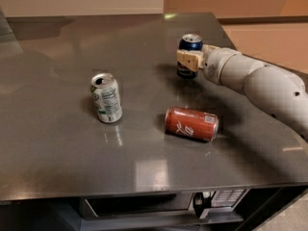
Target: Place pepsi can upright
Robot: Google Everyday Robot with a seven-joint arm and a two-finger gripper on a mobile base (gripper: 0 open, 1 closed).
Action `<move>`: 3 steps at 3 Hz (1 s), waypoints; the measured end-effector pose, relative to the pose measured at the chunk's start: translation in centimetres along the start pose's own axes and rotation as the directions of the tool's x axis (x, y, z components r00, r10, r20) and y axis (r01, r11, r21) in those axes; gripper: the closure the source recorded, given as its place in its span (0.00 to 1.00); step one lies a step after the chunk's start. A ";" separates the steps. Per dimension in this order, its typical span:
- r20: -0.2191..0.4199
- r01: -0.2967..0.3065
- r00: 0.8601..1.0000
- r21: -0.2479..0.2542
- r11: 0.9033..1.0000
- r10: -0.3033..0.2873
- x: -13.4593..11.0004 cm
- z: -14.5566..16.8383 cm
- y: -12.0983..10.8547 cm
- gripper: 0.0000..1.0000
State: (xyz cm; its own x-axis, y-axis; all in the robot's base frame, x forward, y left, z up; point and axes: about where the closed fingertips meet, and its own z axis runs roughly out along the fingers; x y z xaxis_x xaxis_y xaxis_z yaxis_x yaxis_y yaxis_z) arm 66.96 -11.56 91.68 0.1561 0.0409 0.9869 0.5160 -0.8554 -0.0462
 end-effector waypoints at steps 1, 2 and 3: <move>-0.027 0.036 0.999 0.005 0.999 -0.036 -0.8 -0.1 -0.2 0.87; -0.041 0.048 0.998 -0.004 0.999 -0.048 -1.4 -0.1 -0.3 0.64; -0.042 0.048 0.998 -0.001 0.999 -0.048 -1.3 0.0 -0.5 0.39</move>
Offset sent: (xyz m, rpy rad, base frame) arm -0.0069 -0.0033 -0.0222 -0.0237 -0.0802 -0.0168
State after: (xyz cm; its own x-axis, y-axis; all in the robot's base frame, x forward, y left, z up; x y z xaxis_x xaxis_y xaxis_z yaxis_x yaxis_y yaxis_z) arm 66.50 -11.21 90.38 0.0955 0.0602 0.9936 0.5219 -0.8530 0.0015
